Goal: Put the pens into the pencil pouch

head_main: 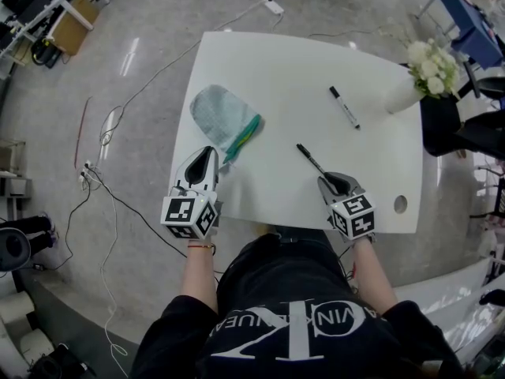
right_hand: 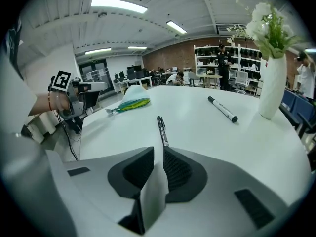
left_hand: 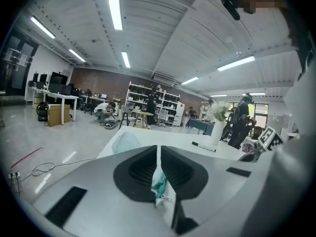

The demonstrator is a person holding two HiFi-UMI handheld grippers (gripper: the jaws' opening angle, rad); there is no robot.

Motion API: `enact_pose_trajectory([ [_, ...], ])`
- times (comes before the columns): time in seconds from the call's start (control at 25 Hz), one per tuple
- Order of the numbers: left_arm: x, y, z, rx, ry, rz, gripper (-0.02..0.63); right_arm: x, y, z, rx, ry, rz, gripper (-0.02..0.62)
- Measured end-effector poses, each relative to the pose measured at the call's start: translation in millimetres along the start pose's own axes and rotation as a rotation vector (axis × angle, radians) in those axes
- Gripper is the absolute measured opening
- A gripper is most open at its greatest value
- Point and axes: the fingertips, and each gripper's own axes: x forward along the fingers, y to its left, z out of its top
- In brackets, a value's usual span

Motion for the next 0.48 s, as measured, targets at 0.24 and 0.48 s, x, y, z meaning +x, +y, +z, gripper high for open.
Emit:
enact_pose_trajectory([
  [0.24,10,1,-4,0.0,0.022,-0.011,0.017,0,-1,7,0.007,-0.017,-0.001,0.009],
  [0.48,22,-2,-7,-0.005,0.039,-0.026,0.02,-2,-11,10,-0.029,-0.015,-0.032,0.064],
])
